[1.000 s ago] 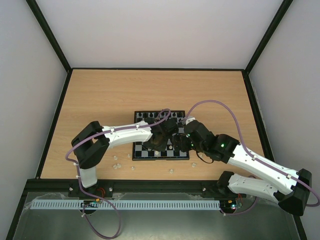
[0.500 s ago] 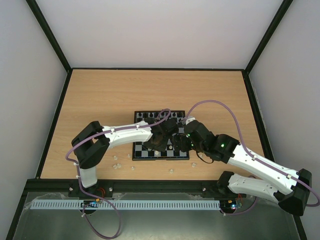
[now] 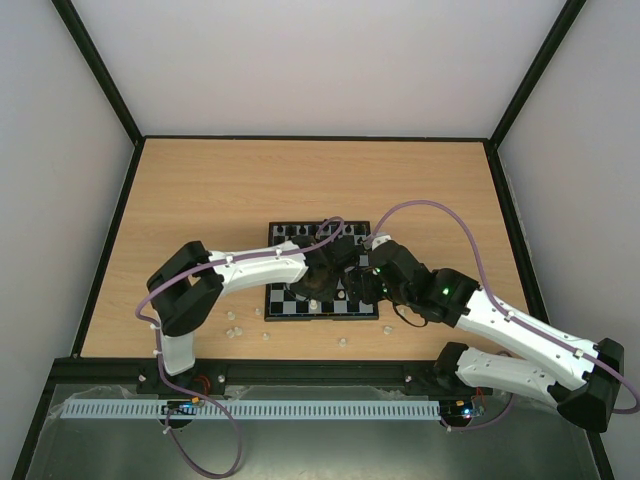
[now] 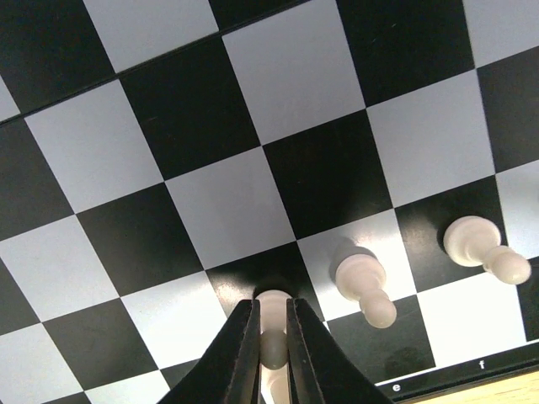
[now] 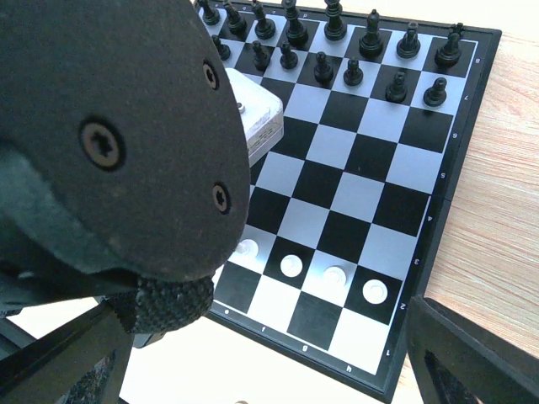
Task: Set up the chess pieces on the board
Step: Place the chess piece on the chessboard, then pick up the chess piece at the center of the board, then place the chess piece on the chessboard, then pick up the chess piece at the center of the board.
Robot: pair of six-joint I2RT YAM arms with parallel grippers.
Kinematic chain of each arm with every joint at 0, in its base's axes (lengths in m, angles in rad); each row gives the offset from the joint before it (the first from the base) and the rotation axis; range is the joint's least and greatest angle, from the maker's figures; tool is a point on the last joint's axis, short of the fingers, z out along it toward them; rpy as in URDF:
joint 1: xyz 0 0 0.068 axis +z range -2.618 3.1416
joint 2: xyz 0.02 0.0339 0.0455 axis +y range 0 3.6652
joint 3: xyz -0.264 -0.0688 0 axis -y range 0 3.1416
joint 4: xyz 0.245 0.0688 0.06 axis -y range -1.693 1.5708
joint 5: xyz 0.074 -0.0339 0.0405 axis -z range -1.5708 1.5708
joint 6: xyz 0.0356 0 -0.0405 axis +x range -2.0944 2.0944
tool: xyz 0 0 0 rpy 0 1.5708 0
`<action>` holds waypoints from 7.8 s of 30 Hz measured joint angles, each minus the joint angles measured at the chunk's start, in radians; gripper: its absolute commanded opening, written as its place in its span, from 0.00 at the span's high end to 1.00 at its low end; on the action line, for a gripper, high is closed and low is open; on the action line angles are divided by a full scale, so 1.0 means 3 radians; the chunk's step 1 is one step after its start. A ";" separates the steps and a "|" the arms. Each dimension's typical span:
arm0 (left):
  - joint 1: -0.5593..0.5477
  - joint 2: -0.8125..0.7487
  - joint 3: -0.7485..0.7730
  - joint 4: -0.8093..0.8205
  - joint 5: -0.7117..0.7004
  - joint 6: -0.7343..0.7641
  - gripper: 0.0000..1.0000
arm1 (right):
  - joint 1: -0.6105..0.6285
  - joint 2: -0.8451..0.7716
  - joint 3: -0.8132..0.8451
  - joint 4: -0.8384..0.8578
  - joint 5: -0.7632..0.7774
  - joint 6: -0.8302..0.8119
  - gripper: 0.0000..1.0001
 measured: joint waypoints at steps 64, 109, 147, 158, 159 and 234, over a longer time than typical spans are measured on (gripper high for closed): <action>0.0567 -0.1467 -0.1813 0.0134 0.0057 -0.0703 0.74 | 0.0000 -0.0131 -0.0051 0.0011 -0.0135 -0.0038 0.11; 0.0228 -0.0540 -0.0473 -0.0064 -0.0027 -0.0373 0.95 | -0.0001 -0.0134 -0.0051 0.0015 -0.0130 -0.0038 0.11; 0.0158 -0.0357 -0.0403 0.0028 0.0028 -0.0362 0.86 | -0.0001 -0.0183 -0.0057 0.0017 -0.0131 -0.0038 0.11; 0.0144 -0.0357 -0.0449 0.0046 0.0036 -0.0366 0.70 | -0.0001 -0.0183 -0.0057 0.0017 -0.0132 -0.0038 0.11; 0.0144 -0.0357 -0.0449 0.0048 0.0037 -0.0374 0.66 | -0.0001 -0.0183 -0.0057 0.0017 -0.0132 -0.0038 0.11; -0.0209 -0.2040 -0.2082 -0.0259 -0.0168 -0.1563 0.56 | -0.0001 -0.0205 -0.0075 0.0020 -0.0167 -0.0038 0.11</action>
